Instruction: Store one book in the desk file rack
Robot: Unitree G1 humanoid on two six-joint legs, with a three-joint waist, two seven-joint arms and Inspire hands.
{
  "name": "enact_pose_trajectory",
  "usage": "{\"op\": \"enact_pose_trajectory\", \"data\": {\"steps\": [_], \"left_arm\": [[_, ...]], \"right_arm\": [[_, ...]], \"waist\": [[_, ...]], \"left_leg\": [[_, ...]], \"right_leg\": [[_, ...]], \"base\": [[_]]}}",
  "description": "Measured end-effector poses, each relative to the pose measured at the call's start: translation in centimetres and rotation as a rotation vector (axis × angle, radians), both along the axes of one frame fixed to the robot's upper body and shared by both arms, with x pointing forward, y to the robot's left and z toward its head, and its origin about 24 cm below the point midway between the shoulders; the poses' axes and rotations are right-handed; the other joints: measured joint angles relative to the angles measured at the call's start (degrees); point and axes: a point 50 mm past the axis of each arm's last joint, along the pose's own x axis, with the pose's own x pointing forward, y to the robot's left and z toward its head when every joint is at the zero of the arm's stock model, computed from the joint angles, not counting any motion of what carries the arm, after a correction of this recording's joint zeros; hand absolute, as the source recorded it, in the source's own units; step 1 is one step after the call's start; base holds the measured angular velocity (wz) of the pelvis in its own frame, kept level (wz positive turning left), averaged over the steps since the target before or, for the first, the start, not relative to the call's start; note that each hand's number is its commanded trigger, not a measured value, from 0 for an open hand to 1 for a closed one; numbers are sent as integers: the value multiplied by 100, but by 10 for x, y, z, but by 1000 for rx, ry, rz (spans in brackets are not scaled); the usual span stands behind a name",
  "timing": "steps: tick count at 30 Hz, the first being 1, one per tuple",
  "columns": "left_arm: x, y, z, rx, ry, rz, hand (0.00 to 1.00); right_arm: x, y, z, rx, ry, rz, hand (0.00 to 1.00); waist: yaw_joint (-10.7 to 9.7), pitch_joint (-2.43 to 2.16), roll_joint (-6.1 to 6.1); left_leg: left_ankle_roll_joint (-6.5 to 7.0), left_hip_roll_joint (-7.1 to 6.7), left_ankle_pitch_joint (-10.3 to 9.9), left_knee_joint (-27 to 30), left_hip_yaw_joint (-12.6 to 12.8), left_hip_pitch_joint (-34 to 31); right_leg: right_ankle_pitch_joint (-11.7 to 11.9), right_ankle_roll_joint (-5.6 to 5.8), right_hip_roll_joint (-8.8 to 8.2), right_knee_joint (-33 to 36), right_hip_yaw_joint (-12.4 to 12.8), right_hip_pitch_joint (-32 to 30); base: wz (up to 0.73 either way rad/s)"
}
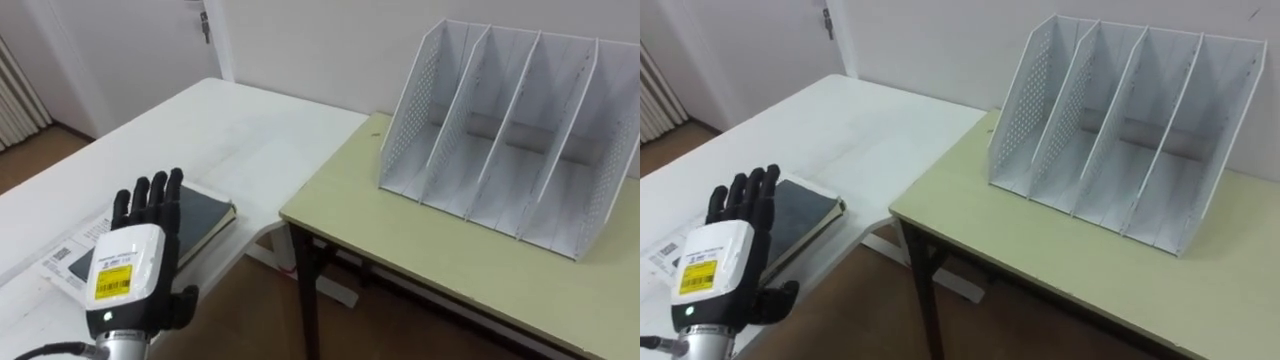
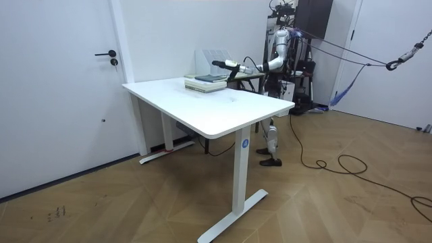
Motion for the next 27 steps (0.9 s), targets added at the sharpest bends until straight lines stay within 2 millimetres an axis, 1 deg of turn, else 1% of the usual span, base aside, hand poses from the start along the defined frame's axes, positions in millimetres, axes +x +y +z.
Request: {"op": "enact_pose_trajectory", "data": {"steps": [4, 7, 11, 13, 14, 15, 16, 19, 22, 24, 27], "left_arm": [[-1, 4, -11, 3, 81, 22, 0], [-2, 7, -19, 3, 141, 32, 0], [-3, 8, -24, 1, 198, 36, 0], [0, 9, -26, 0, 217, 37, 22], [1, 9, -26, 0, 221, 40, 72], [2, 10, -26, 0, 225, 42, 84], [3, 10, -26, 1, 233, 47, 100], [6, 13, -25, 1, 232, 60, 100], [11, 14, -17, -2, 191, 65, 100], [14, 14, -13, -2, 166, 69, 100], [19, 19, -7, -2, 148, 98, 100]], "right_arm": [[1, 0, 0, -5, -2, -3, 0], [-2, -1, 1, -9, -2, -6, 0], [-1, -2, 1, -20, -7, -5, 0], [-2, -3, 1, -23, -5, -5, 0], [-2, -4, 2, -24, -2, -6, 0], [-2, -4, 2, -25, -2, -5, 0], [-2, -4, 2, -26, -4, -3, 0], [-4, -6, 3, -31, -4, -1, 0], [-5, -8, 3, -35, 2, 3, 0], [-6, -9, 3, -42, 17, 19, 0], [-5, -10, 3, -57, 30, 55, 0]], "waist": [[0, 9, -27], [-2, 12, -35], [0, 24, -43], [16, 26, -24], [21, 24, -10], [24, 22, -3], [27, 18, 14], [34, 0, 47], [35, -11, 61], [37, -11, 60], [21, -13, 57]], "left_leg": [[0, -2, 0, 5, -3, 0], [0, 1, 0, 6, 0, 7], [0, 6, 0, 5, 1, -5], [0, 16, 0, 0, 4, -9], [0, 17, 0, -4, 5, -10], [0, 17, 0, -7, 7, -8], [0, 17, 0, -9, 16, -6], [0, 15, 0, -8, 56, -4], [0, 6, 0, -5, 63, 5], [0, 3, 0, -2, 73, 28], [0, 3, 0, 8, 83, 41]], "right_leg": [[0, 1, -7, 2, 0, 3], [0, 1, -4, 1, 1, 15], [0, 1, -3, -2, 2, 4], [0, 1, 0, -1, 2, -5], [0, 1, 2, -1, 2, -8], [0, 1, 3, 2, 4, -8], [0, 1, 6, 6, 9, -10], [0, 1, 5, 13, 14, -15], [-1, 0, 1, 15, 15, -7], [-8, -6, 0, 14, 21, -1], [-9, -8, 0, 44, 27, 4]], "base": [[0], [0], [0], [0], [0], [0], [0], [0], [0], [-2], [-1]]}}
